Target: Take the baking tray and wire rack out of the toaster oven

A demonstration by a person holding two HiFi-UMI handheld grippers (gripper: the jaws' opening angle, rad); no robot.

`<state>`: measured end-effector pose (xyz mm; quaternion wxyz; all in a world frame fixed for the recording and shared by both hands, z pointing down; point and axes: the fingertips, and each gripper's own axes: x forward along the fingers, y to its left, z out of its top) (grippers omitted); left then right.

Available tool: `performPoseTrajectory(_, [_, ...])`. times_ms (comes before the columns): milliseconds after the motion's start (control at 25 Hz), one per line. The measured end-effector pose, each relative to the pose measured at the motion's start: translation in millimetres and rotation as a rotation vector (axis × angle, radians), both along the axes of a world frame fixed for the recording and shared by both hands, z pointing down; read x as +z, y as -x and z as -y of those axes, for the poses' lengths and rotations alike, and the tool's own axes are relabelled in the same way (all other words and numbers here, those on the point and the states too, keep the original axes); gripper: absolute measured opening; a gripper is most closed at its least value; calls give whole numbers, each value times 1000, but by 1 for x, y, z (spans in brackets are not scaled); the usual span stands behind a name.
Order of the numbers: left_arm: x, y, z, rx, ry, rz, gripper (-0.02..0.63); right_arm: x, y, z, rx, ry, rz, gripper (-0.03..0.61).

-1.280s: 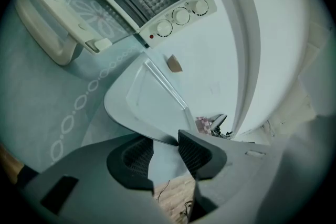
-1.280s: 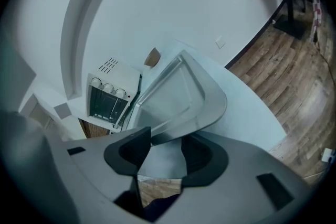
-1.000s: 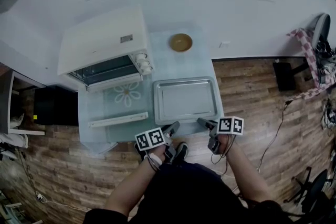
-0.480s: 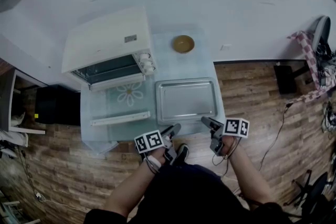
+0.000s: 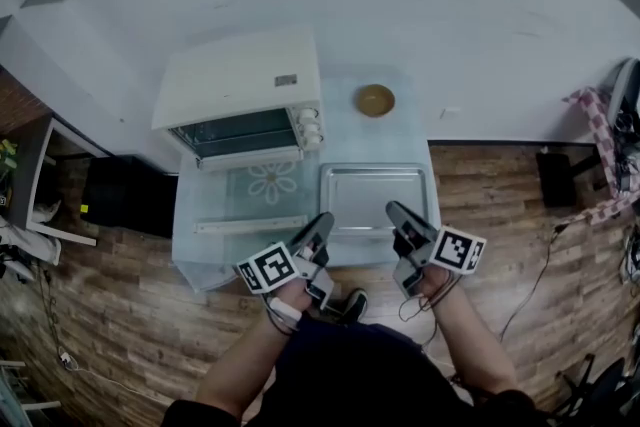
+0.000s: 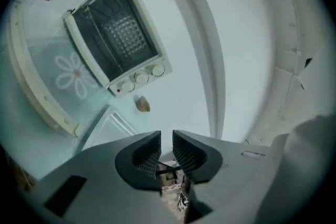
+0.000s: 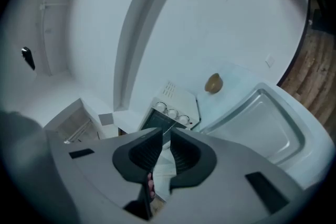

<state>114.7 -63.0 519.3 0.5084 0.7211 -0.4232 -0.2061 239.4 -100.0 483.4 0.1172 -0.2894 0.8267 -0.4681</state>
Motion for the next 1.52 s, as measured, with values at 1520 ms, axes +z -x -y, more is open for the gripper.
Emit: performPoseTrajectory(1520, [24, 371, 86, -294, 41, -39, 48, 40, 267, 81, 283, 213, -42, 7])
